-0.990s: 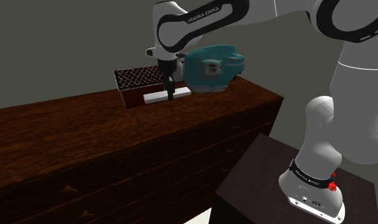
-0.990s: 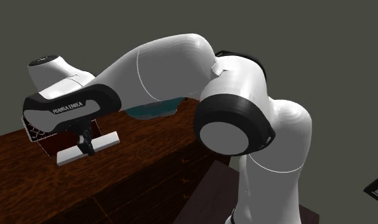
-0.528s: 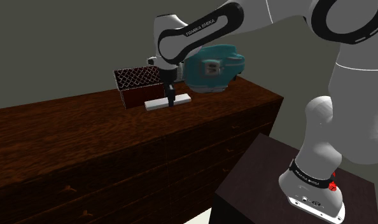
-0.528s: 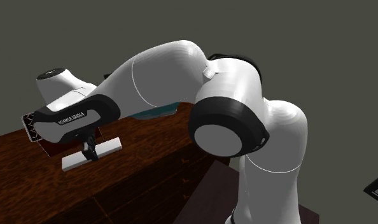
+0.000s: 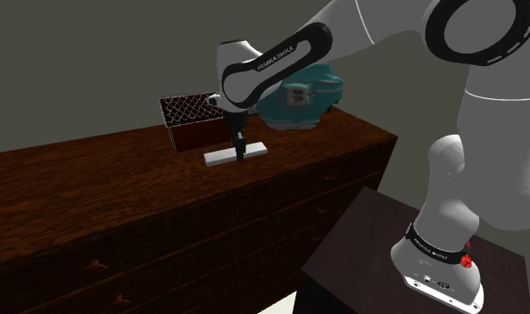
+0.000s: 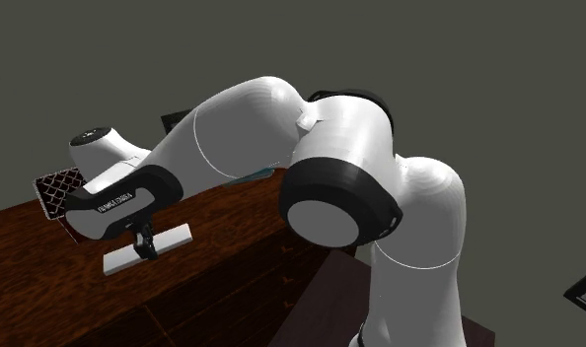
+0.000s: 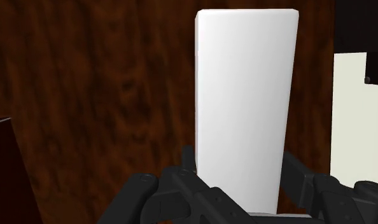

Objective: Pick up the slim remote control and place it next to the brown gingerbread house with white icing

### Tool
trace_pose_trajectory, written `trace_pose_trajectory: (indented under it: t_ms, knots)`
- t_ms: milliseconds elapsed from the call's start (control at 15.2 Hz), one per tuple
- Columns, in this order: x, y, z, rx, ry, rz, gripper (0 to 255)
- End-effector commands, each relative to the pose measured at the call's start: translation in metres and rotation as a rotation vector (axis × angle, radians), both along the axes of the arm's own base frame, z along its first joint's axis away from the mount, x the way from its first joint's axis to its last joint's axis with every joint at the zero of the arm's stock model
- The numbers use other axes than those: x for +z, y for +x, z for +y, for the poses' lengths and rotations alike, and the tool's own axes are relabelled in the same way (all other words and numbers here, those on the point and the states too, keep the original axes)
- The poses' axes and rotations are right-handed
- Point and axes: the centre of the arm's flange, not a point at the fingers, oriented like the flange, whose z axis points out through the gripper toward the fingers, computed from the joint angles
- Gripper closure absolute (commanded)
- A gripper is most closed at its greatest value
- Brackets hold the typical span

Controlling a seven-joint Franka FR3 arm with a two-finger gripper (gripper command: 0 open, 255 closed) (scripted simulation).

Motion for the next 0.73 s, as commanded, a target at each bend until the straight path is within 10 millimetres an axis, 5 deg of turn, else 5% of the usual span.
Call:
trace_pose_trajectory:
  t_ms: [0, 330, 660]
  knots:
    - [-0.010, -0.001, 0.000, 0.000, 0.000, -0.001, 255]
    - [-0.038, -0.001, 0.000, 0.000, 0.000, -0.001, 255]
    - [-0.038, -0.001, 0.000, 0.000, 0.000, -0.001, 255]
